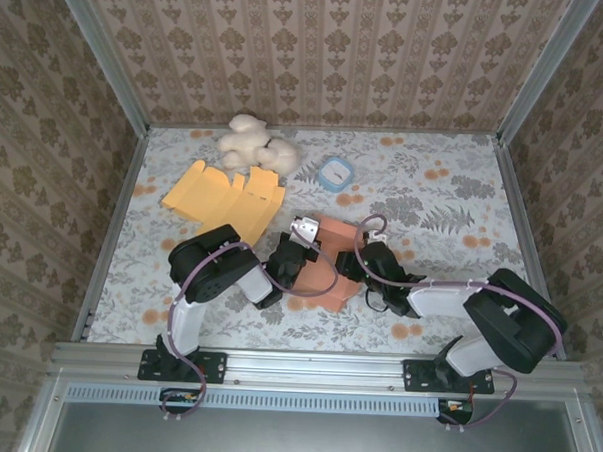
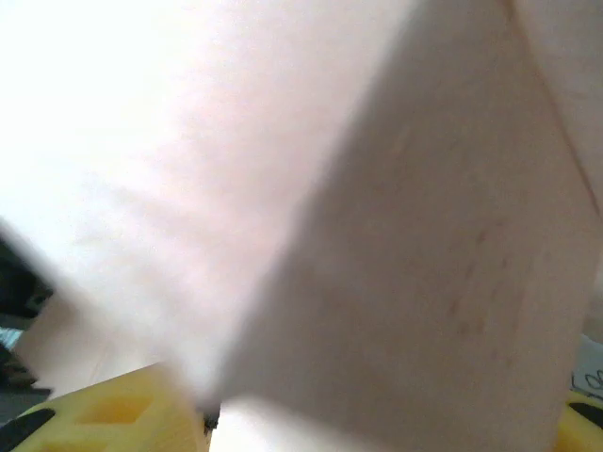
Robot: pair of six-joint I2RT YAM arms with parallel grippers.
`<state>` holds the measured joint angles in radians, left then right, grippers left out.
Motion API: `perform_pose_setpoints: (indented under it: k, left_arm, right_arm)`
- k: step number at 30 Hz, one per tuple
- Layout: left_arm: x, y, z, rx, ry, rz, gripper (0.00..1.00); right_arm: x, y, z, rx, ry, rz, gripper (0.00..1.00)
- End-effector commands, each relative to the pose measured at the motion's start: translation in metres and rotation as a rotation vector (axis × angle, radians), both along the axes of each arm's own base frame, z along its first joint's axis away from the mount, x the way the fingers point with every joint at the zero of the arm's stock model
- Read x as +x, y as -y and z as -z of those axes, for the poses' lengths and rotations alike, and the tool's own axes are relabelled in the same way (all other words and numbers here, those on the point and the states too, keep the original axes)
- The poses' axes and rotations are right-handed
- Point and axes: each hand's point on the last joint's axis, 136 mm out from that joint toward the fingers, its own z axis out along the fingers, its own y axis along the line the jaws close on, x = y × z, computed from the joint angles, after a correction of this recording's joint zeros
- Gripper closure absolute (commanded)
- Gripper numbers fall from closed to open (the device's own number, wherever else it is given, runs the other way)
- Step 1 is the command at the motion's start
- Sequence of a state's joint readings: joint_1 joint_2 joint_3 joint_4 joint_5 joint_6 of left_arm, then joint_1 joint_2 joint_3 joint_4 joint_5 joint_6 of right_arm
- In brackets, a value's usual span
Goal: Fold the paper box
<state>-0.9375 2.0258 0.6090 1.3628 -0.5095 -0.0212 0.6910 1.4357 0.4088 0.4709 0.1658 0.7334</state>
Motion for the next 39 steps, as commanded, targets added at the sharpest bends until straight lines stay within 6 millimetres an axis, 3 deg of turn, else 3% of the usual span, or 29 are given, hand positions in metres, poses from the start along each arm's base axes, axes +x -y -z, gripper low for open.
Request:
perform_pose_setpoints:
  k: [1, 10, 19, 22, 31, 39]
  left_arm:
    - [-0.006, -0.001, 0.018, 0.062, -0.044, 0.020, 1.00]
    - [-0.006, -0.005, 0.016, 0.043, -0.055, 0.028, 1.00]
    - [-0.011, -0.008, 0.014, 0.053, -0.054, 0.051, 1.00]
    - [-0.011, -0.008, 0.012, 0.053, -0.052, 0.056, 1.00]
    - [-0.012, -0.008, 0.011, 0.062, -0.046, 0.061, 1.00]
    - [-0.013, -0.007, 0.013, 0.066, -0.050, 0.071, 1.00]
  right_arm:
    - [-0.010, 0.012, -0.006, -0.072, 0.004, 0.012, 0.45]
    - [-0.039, 0.049, -0.019, -0.132, 0.025, 0.037, 0.45]
    - [-0.064, 0.124, -0.054, -0.170, 0.189, 0.258, 0.47]
    - [-0.068, 0.137, -0.058, -0.130, 0.232, 0.320, 0.46]
    - [-0.068, 0.145, -0.051, -0.130, 0.226, 0.363, 0.44]
    - [-0.058, 0.130, -0.041, -0.169, 0.176, 0.316, 0.43]
